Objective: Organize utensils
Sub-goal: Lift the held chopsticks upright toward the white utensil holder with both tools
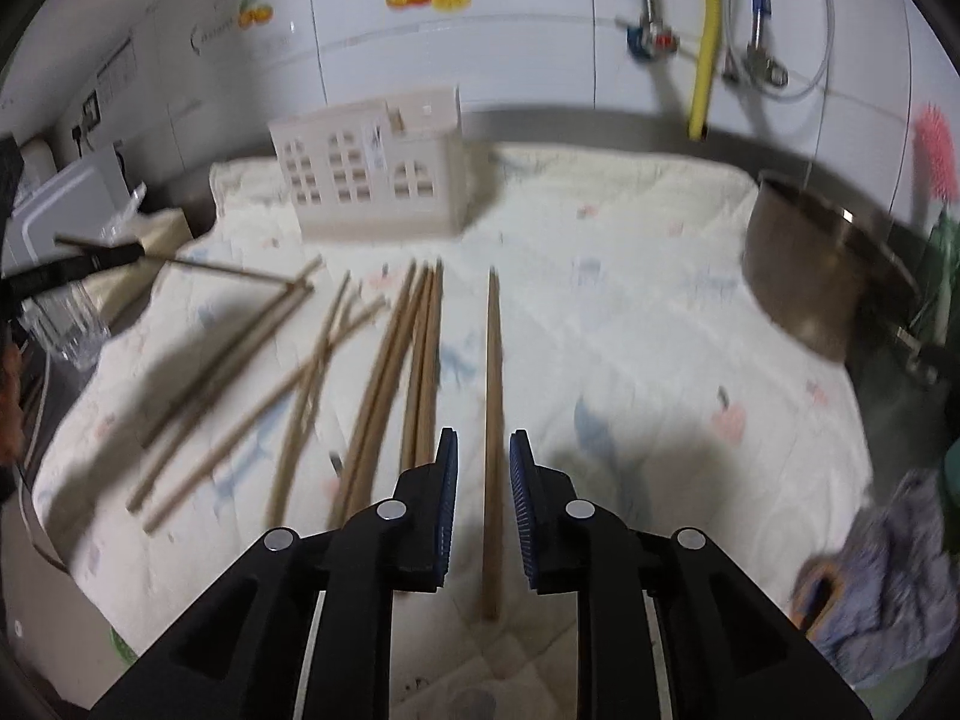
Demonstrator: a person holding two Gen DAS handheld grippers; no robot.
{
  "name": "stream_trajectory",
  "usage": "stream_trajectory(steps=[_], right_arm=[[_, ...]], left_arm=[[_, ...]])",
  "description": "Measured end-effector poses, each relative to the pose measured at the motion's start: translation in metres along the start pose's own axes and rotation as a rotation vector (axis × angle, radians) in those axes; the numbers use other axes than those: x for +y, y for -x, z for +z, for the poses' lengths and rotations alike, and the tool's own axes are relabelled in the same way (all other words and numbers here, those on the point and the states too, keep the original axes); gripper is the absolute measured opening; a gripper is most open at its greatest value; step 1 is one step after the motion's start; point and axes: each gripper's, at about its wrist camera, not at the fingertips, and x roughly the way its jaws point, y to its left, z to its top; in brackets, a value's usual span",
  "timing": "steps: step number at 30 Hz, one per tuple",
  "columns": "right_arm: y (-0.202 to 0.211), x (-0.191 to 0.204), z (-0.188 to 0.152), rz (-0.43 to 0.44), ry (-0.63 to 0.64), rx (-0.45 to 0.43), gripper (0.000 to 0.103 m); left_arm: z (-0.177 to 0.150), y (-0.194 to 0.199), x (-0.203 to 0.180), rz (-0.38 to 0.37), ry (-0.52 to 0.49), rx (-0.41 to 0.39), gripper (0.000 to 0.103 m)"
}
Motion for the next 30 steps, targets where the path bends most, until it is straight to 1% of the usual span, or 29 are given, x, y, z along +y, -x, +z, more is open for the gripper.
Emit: stream_trajectory(steps=[2, 5, 9, 14, 17, 18, 22, 25, 30], right_arm=[[-0.006, 0.0, -0.006, 0.002, -0.004, 0.017, 0.018], [-0.013, -0.001, -0.01, -0.021, 0.003, 0.032, 0.018], [-0.019, -0.003, -0.014, -0.022, 0.0, 0.046, 0.018], [-0.023, -0.001, -0.018, -0.042, 0.02, 0.046, 0.015], [-0.022, 0.002, -0.018, -0.059, 0.044, 0.041, 0.008], [-0.02, 0.002, -0.018, -0.057, 0.043, 0.036, 0.007], [-0.008, 0.003, -0.012, -0.059, 0.051, 0.007, 0.007], [0.01, 0.003, -0.001, -0.056, 0.058, -0.042, 0.007], [0.039, 0.006, 0.03, -0.026, 0.071, -0.141, 0.007]], left_arm=[[0.0, 0.0, 0.0, 0.0, -0.001, 0.0, 0.005], [0.0, 0.0, 0.0, 0.0, -0.001, 0.0, 0.005], [-0.001, -0.001, 0.0, 0.003, -0.006, 0.0, 0.005], [-0.001, -0.001, 0.0, 0.004, -0.007, 0.002, 0.005], [-0.001, -0.001, 0.0, 0.004, -0.01, 0.0, 0.005], [-0.001, -0.001, 0.0, 0.005, -0.012, 0.001, 0.005], [-0.001, -0.001, 0.0, 0.006, -0.014, 0.001, 0.005], [0.0, -0.001, -0.001, 0.006, -0.015, 0.0, 0.005], [0.006, 0.0, -0.003, 0.009, -0.027, -0.004, 0.005]])
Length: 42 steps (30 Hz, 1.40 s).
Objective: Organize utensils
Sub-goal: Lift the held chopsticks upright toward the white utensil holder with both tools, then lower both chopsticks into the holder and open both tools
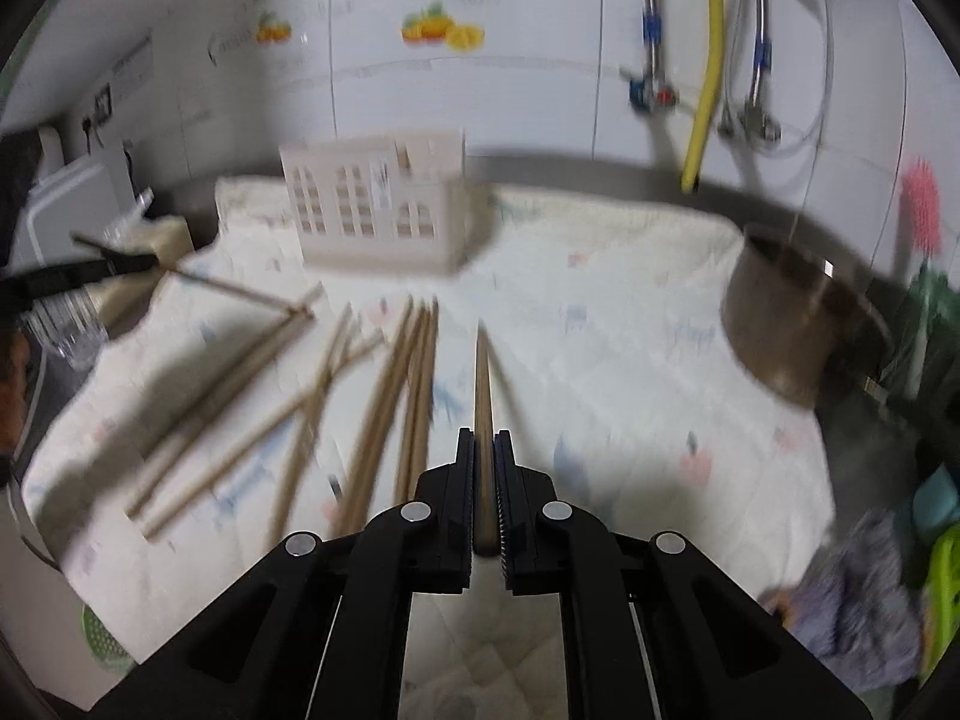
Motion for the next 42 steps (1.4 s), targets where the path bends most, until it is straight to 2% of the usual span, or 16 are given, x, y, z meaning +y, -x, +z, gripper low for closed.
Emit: stream_trajectory(steps=[5, 14, 21, 24, 31, 36, 42], right_arm=[[0.005, 0.004, 0.037, 0.028, 0.025, -0.076, 0.007], [0.004, 0.005, 0.092, 0.099, 0.063, -0.11, 0.007], [0.02, 0.005, 0.146, 0.17, 0.099, -0.14, 0.007], [0.029, 0.007, 0.171, 0.192, 0.122, -0.163, 0.007], [0.029, 0.012, 0.211, 0.176, 0.164, -0.2, 0.007], [0.007, 0.016, 0.229, 0.163, 0.172, -0.197, 0.007], [-0.018, 0.018, 0.247, 0.158, 0.145, -0.203, 0.007]], left_arm=[[0.011, -0.001, -0.001, 0.0, -0.011, -0.006, 0.005], [0.042, 0.008, 0.0, -0.015, -0.018, -0.036, 0.005], [0.09, 0.033, -0.005, -0.029, -0.05, -0.11, 0.005], [0.115, 0.045, -0.01, -0.011, -0.079, -0.156, 0.005], [0.175, 0.066, -0.011, 0.014, -0.101, -0.266, 0.005], [0.202, 0.051, 0.0, 0.058, -0.081, -0.289, 0.005], [0.209, 0.009, 0.015, 0.091, -0.047, -0.237, 0.005]])
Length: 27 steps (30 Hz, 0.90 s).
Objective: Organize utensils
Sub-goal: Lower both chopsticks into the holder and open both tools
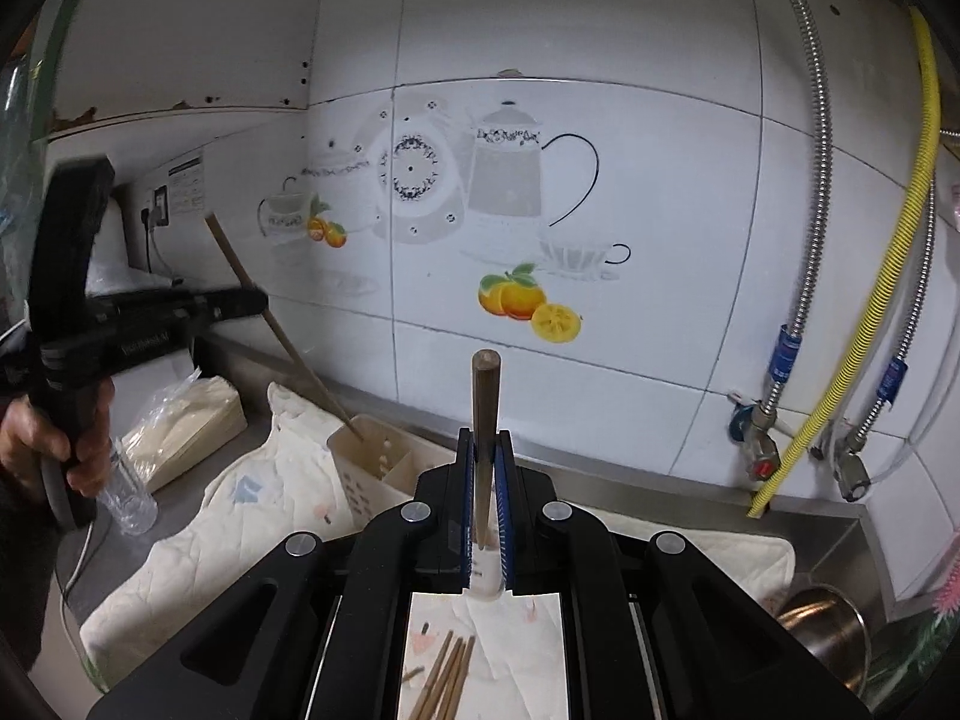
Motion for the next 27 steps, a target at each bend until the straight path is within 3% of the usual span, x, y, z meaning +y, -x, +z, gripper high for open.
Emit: stream_trajectory(steps=[5, 18, 27], right_arm=[[-0.024, -0.004, 0.005, -0.001, -0.022, 0.011, 0.007], [-0.085, -0.005, -0.021, -0.006, -0.039, 0.149, 0.007], [-0.086, -0.011, -0.024, -0.017, -0.057, 0.154, 0.01]], left_arm=[[-0.012, -0.029, 0.009, -0.015, 0.028, 0.057, 0.005], [-0.043, -0.078, 0.026, -0.066, 0.105, 0.193, 0.005], [-0.041, -0.074, 0.029, -0.075, 0.131, 0.189, 0.008]])
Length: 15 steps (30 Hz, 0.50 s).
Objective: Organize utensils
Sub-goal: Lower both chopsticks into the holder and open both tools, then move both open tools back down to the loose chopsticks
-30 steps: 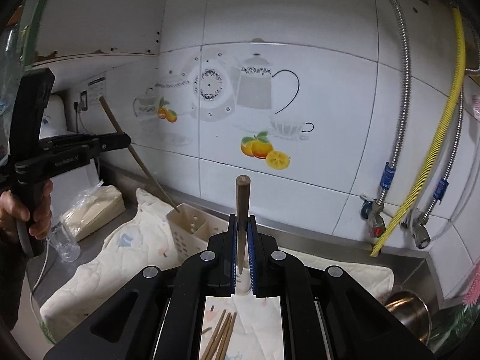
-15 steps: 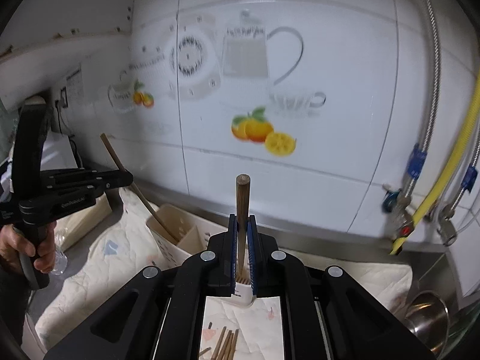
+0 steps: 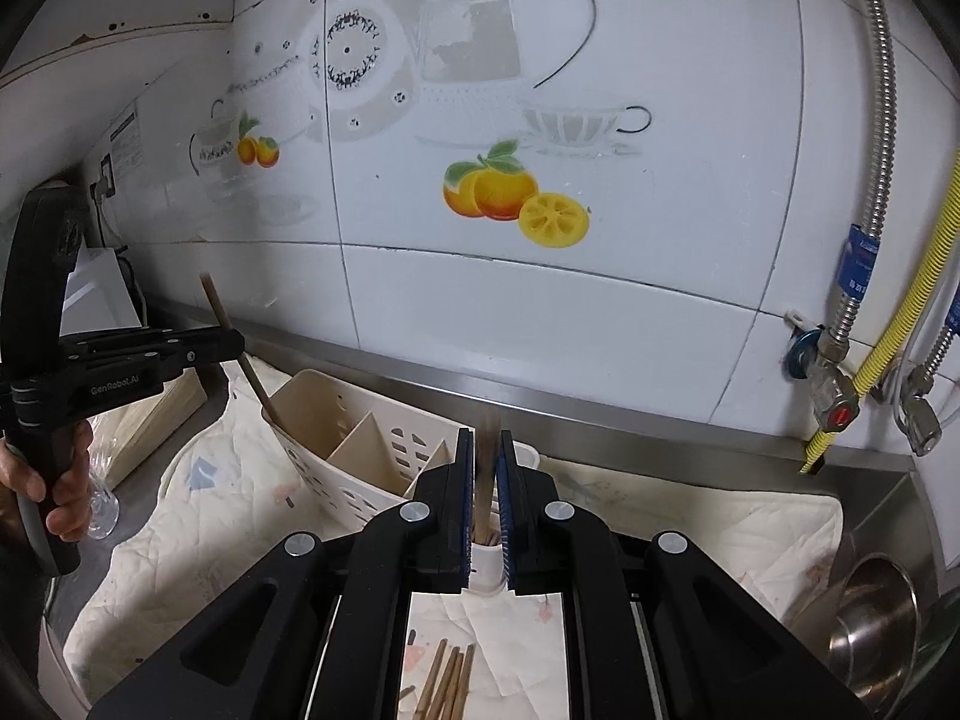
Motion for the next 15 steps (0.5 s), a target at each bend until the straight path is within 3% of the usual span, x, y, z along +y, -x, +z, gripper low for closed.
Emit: stream_trajectory(steps=[2, 3, 5, 11, 15], right_arm=[[0.006, 0.0, 0.0, -0.006, 0.001, -0.013, 0.019], [0.01, 0.0, 0.0, -0.011, 0.002, -0.021, 0.022], [0.02, 0.0, -0.001, -0.018, 0.005, -0.04, 0.022], [0.057, 0.005, -0.018, -0.015, 0.004, -0.087, 0.033], [0.078, 0.012, -0.045, 0.003, -0.002, -0.096, 0.034]], left_arm=[[0.001, 0.006, -0.001, 0.002, -0.003, -0.012, 0.013], [0.001, 0.012, -0.002, 0.006, -0.002, -0.023, 0.022], [0.001, 0.022, -0.003, 0.008, -0.002, -0.045, 0.027], [-0.017, 0.061, -0.01, -0.002, -0.01, -0.092, 0.027], [-0.048, 0.08, -0.013, -0.005, -0.008, -0.089, 0.03]])
